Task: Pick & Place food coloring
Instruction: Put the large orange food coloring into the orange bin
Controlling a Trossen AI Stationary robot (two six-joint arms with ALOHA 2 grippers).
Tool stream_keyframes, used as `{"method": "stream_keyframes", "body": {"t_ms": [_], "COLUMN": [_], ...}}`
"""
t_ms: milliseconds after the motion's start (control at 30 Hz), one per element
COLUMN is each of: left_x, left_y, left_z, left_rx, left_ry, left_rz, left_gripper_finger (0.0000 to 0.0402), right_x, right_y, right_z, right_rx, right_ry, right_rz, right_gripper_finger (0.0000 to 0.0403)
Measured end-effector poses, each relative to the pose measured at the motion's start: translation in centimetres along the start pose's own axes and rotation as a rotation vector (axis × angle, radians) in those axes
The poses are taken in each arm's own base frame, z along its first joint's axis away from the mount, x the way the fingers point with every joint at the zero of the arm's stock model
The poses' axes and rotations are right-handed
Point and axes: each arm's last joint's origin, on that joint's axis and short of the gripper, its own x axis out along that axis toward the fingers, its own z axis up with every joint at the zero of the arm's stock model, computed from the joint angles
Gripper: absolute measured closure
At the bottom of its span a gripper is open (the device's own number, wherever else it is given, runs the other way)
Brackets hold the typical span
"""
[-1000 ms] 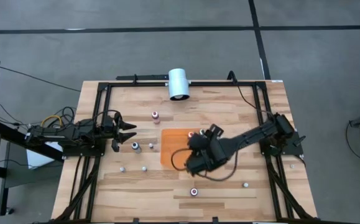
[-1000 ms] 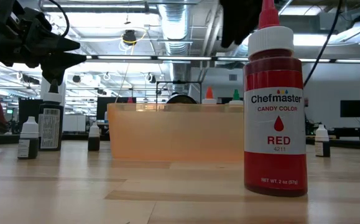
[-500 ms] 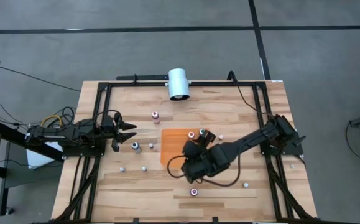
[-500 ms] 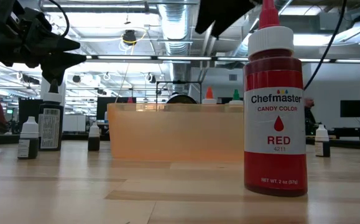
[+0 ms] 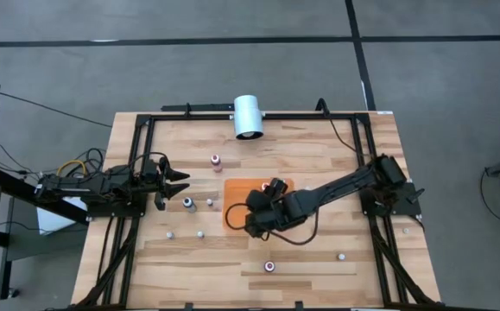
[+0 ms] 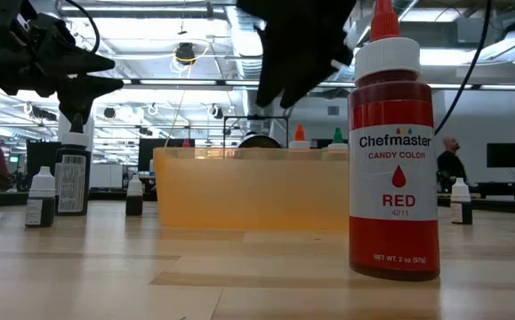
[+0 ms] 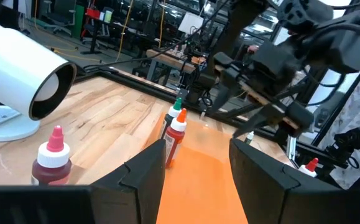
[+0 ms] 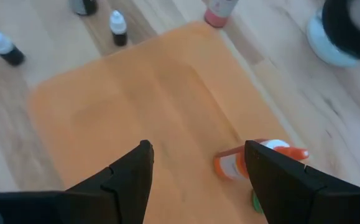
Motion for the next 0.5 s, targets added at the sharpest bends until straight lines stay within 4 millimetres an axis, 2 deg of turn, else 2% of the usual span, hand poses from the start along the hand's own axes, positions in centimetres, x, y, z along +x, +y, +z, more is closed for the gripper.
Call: {"method": "stream_keyframes", "body": {"t_ms": [233, 500], "left_x": [0.0, 0.0], "left_y": [0.0, 0.0], "left_z": [0.0, 0.0], "left_rx": [0.0, 0.0], "left_ry": [0.0, 0.0], "left_rz": [0.0, 0.0], "left_gripper_finger": [0.0233, 0.0233], "right_x": [2.4, 3.5], "right_y": [-0.3, -0.8], "right_z": [-1.6, -2.7], "right_rx": [0.039, 0.048], "right_ry": [0.032, 0.061], "right_rz": [0.017, -0.012], "right_gripper_finger": [0.0163, 0.0163]}}
